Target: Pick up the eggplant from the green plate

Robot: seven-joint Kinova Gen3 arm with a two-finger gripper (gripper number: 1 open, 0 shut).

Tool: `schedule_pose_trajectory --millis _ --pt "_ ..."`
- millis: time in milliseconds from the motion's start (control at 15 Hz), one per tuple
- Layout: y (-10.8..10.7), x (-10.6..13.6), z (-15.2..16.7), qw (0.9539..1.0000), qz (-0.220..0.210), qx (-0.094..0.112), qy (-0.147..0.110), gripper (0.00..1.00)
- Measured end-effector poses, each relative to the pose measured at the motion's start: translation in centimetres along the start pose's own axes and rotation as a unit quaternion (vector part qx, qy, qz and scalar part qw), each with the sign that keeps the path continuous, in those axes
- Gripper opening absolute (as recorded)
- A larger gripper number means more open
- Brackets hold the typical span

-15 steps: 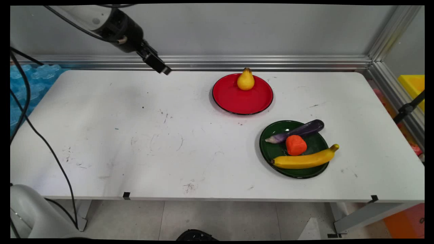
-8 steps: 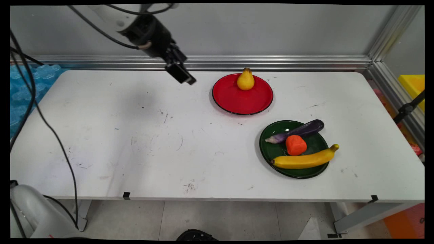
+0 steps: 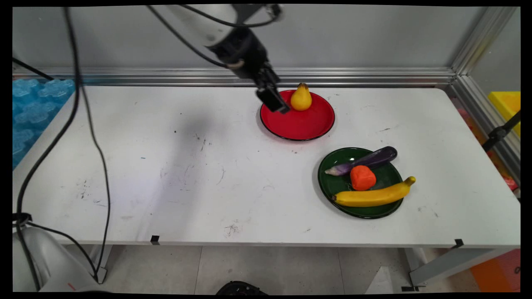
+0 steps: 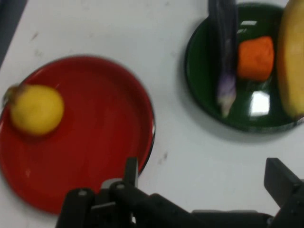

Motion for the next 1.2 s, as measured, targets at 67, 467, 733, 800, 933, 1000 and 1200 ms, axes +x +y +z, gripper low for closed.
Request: schedule_pose_trajectory --millis 67,467,733,800,933,1000,1200 --pt "0.2 0.8 0.9 1.0000 0.001 -0.004 0.003 1.00" --pt "1.2 5.4 7.0 0.9995 0.000 -0.025 0.017 1.00" --pt "1.8 7.7 11.0 0.9992 0.001 -0.036 0.020 1.00" --pt "2.0 8.3 12.3 0.9991 0.002 -0.038 0.020 1.00" --pt "2.2 9.1 14.1 0.9990 0.005 -0.040 0.020 1.00" --pt "2.4 9.5 15.1 0.9990 0.006 -0.040 0.019 1.00" --pt "2.8 10.4 18.5 0.9989 0.013 -0.043 0.017 1.00"
